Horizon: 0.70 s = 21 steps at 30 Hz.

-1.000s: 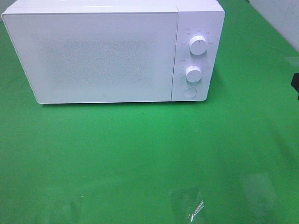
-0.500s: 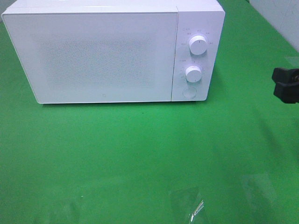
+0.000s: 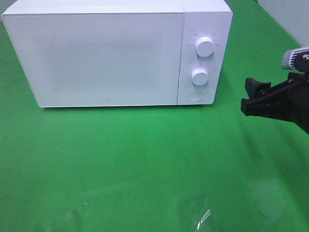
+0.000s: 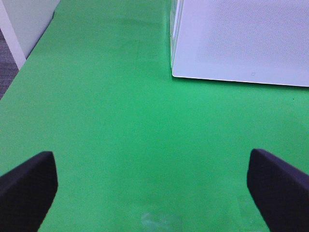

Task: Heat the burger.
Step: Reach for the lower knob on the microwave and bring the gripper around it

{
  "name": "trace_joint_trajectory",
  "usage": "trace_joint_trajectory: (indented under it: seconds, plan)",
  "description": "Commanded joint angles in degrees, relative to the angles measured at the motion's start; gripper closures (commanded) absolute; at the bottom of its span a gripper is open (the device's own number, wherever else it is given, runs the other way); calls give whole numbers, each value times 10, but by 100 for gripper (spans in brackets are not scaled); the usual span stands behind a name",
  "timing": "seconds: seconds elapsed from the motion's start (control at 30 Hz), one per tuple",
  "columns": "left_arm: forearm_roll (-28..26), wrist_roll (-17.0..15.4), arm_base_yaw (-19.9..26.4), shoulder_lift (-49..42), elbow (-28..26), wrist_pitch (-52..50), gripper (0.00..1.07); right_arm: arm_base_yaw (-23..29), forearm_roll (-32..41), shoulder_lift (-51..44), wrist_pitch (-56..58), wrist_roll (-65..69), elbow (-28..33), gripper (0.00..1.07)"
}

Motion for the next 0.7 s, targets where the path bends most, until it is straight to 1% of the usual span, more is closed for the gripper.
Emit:
trace_joint_trajectory:
  seconds: [0.03,0.07,0.17,0.2,0.23,0.3,0.33,0.37,0.47,0.5,0.6,0.67,0.7]
  plan:
    - [-1,2,2,-13,2,1,6,61,69,18,-41,-23,-5,32]
    - [-1,2,2,-13,2,1,6,89,91,25,-53,-31,-6,32]
    - [-1,2,2,-13,2,1,6,102,104,28,-56,-36,-7,32]
    - [-1,2,2,-12,2,1,6,124,144,33,-62,-53,-18,32]
    - [-1,2,2,-12,2,1,6,124,144,33,-62,-53,-18,32]
    - [-1,2,2,-9,2,1,6,162,201,49,-65,-93,-44,32]
    - [-1,2,2,-9,2,1,6,162,201,49,-65,-93,-44,32]
    - [-1,2,2,-9,2,1,6,176,219,62,-64,-104,-60,32]
    - [-1,2,2,-9,2,1,6,182,220,70,-64,-104,-66,32]
    - [-1,2,2,-9,2,1,6,185,217,85,-64,-104,-80,32]
    - [-1,2,2,-9,2,1,6,185,215,100,-64,-100,-91,32]
    - [-1,2,2,-9,2,1,6,185,216,127,-65,-100,-114,32]
    - [-1,2,2,-9,2,1,6,185,216,127,-65,-100,-114,32]
